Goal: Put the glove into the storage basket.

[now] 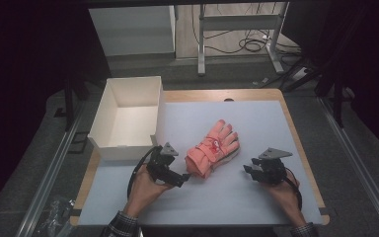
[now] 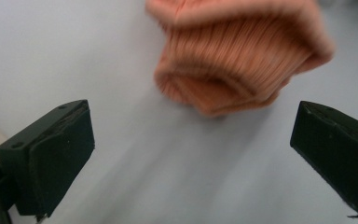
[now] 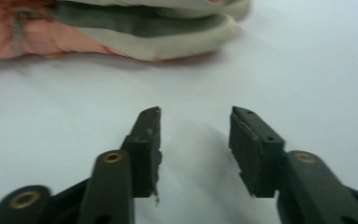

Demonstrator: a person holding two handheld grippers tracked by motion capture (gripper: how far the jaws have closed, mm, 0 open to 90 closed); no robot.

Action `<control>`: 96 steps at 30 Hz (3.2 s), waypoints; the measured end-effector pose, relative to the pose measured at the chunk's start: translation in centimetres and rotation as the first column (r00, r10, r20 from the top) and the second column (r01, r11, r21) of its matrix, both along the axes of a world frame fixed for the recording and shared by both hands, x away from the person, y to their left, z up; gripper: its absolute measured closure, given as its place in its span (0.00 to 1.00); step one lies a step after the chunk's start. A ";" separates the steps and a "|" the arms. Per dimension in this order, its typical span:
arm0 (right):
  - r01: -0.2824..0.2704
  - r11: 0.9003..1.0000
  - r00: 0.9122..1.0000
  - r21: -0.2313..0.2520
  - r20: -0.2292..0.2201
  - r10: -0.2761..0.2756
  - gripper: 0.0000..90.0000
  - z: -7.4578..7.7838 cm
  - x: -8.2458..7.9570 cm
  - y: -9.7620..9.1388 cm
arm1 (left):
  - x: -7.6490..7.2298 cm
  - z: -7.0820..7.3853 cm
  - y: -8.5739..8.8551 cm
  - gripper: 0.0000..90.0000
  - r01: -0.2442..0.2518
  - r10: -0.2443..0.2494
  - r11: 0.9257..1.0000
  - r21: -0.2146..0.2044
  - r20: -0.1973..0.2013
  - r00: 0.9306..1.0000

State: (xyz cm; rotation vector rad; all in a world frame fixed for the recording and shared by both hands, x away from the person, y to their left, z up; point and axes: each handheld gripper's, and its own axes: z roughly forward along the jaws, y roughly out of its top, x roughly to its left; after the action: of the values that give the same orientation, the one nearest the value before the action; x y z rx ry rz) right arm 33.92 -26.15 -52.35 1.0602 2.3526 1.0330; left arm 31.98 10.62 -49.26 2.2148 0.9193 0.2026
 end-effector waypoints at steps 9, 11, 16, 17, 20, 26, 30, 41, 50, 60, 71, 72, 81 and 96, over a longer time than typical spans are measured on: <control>0.071 0.997 0.997 -0.025 0.019 -0.071 0.39 -0.1 0.6 -2.3 | 2.5 2.9 -2.5 0.00 0.041 -0.041 0.999 0.014 -0.012 0.999; 0.091 0.995 0.996 -0.036 0.027 -0.090 0.36 -0.2 0.8 -2.8 | 3.3 3.1 -3.5 0.00 0.051 -0.051 0.998 0.027 -0.020 0.999; 0.107 0.994 0.994 -0.026 0.002 -0.107 0.29 -0.4 1.2 -3.5 | 5.1 3.5 -6.7 0.00 0.087 -0.085 0.994 0.070 -0.029 0.996; 0.107 0.994 0.994 -0.027 0.000 -0.107 0.29 -0.4 1.1 -3.4 | 5.4 3.5 -7.2 0.00 0.093 -0.091 0.993 0.073 -0.033 0.995; 0.105 0.994 0.994 -0.024 -0.002 -0.105 0.29 -0.4 1.1 -3.5 | 6.6 3.2 -8.9 0.00 0.114 -0.109 0.988 0.107 -0.048 0.993; 0.104 0.994 0.995 -0.023 -0.003 -0.104 0.28 -0.5 1.1 -3.5 | 7.7 1.8 -10.6 0.00 0.122 -0.109 0.980 0.160 -0.090 0.990; 0.105 0.994 0.995 -0.023 -0.004 -0.105 0.28 -0.5 1.1 -3.5 | 8.1 0.5 -11.5 0.00 0.126 -0.105 0.970 0.206 -0.107 0.989; 0.104 0.994 0.995 -0.023 -0.002 -0.104 0.28 -0.5 1.1 -3.5 | 8.2 -2.3 -12.7 0.01 0.121 -0.078 0.943 0.311 -0.147 0.986; 0.103 0.994 0.995 -0.024 -0.002 -0.103 0.28 -0.5 1.1 -3.5 | 7.7 -1.7 -12.4 0.28 0.136 -0.090 0.949 0.285 -0.167 0.982; 0.105 0.994 0.994 -0.025 -0.002 -0.105 0.28 -0.5 1.1 -3.5 | 8.2 -0.7 -11.5 0.47 0.206 -0.162 0.951 0.232 -0.195 0.967; 0.105 0.994 0.994 -0.025 0.000 -0.105 0.28 -0.5 1.1 -3.4 | 8.8 1.9 -10.5 0.47 0.137 -0.101 0.966 0.220 -0.167 0.981; 0.105 0.994 0.994 -0.025 0.000 -0.105 0.28 -0.5 1.1 -3.4 | 8.9 2.3 -10.4 0.47 0.129 -0.095 0.967 0.221 -0.162 0.982; 0.105 0.994 0.994 -0.024 0.003 -0.105 0.28 -0.6 1.1 -3.4 | 10.0 4.9 -9.8 0.47 0.084 -0.056 0.973 0.214 -0.131 0.990; 0.103 0.994 0.995 -0.023 -0.001 -0.103 0.27 -0.6 1.1 -3.4 | 11.8 8.7 -8.1 0.46 -0.015 0.045 0.974 0.228 -0.130 0.990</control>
State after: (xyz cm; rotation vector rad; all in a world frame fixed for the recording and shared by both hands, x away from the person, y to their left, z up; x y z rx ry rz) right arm 35.01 -29.55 -52.92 1.1619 2.2798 0.9661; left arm 43.77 2.51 -40.60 2.4501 1.0483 0.1811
